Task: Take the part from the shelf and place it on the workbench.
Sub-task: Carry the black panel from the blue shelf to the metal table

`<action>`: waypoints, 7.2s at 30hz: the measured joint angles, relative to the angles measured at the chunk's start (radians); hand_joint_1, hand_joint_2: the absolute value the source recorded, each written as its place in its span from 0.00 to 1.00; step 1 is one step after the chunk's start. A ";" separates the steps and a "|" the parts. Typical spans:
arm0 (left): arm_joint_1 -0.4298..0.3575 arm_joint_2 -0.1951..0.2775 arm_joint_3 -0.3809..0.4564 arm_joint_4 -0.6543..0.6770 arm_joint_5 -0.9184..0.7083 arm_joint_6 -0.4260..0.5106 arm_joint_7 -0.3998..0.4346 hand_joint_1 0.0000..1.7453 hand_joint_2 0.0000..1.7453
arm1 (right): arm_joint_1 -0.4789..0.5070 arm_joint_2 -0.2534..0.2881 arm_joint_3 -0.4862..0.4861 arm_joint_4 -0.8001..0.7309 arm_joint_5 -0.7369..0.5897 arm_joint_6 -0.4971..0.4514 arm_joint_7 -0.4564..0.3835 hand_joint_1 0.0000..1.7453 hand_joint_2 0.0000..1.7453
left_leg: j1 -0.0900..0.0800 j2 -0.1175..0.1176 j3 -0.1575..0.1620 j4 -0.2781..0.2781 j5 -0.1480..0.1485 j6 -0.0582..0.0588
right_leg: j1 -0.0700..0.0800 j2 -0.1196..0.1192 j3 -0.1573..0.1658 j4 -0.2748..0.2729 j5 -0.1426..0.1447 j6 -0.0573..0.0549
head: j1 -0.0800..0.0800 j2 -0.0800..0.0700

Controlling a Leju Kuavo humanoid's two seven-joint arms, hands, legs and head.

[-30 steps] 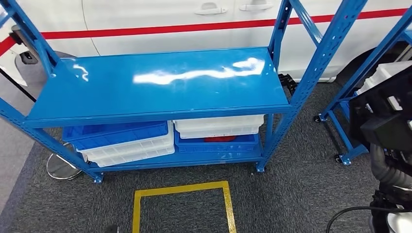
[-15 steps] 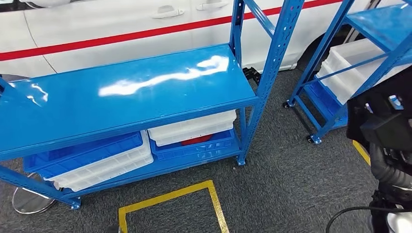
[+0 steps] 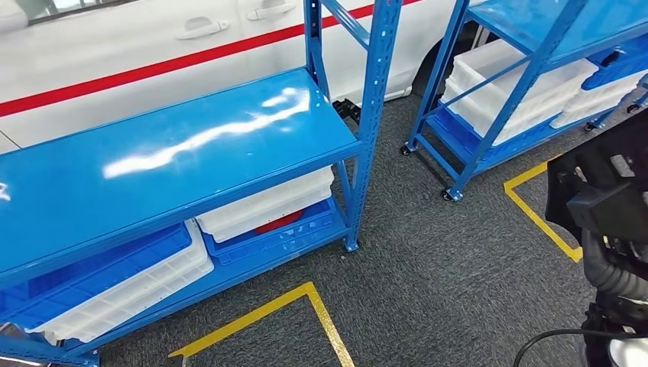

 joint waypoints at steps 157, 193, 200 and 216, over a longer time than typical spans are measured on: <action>-0.009 -0.010 0.085 -0.001 0.017 0.005 0.022 0.00 0.00 | -0.047 0.118 -0.002 0.031 0.058 0.038 -0.001 1.00 1.00 | 0.024 -0.033 -0.002 0.051 -0.062 -0.040 | -0.014 0.057 -0.004 -0.012 0.006 -0.012 | 0.002 0.000; 0.000 -0.009 0.086 -0.006 0.017 -0.011 0.008 0.00 0.00 | -0.140 0.128 0.040 0.073 0.203 -0.005 0.083 1.00 1.00 | 0.028 -0.092 -0.222 0.296 -0.023 -0.041 | -0.013 0.083 0.142 -0.033 -0.107 -0.028 | 0.000 0.000; 0.005 -0.009 0.085 -0.001 0.013 -0.022 0.004 0.00 0.00 | -0.163 0.128 0.061 0.084 0.233 -0.018 0.099 1.00 1.00 | 0.013 -0.102 -0.150 0.043 0.096 -0.001 | -0.014 0.108 0.238 -0.043 -0.161 0.009 | 0.000 0.000; 0.010 -0.015 0.086 0.001 0.003 -0.032 0.004 0.00 0.00 | -0.169 0.113 0.067 0.113 0.232 -0.018 0.105 1.00 1.00 | 0.046 -0.103 0.199 -0.033 -0.090 -0.060 | -0.025 0.050 -0.074 -0.004 0.061 0.008 | -0.002 0.000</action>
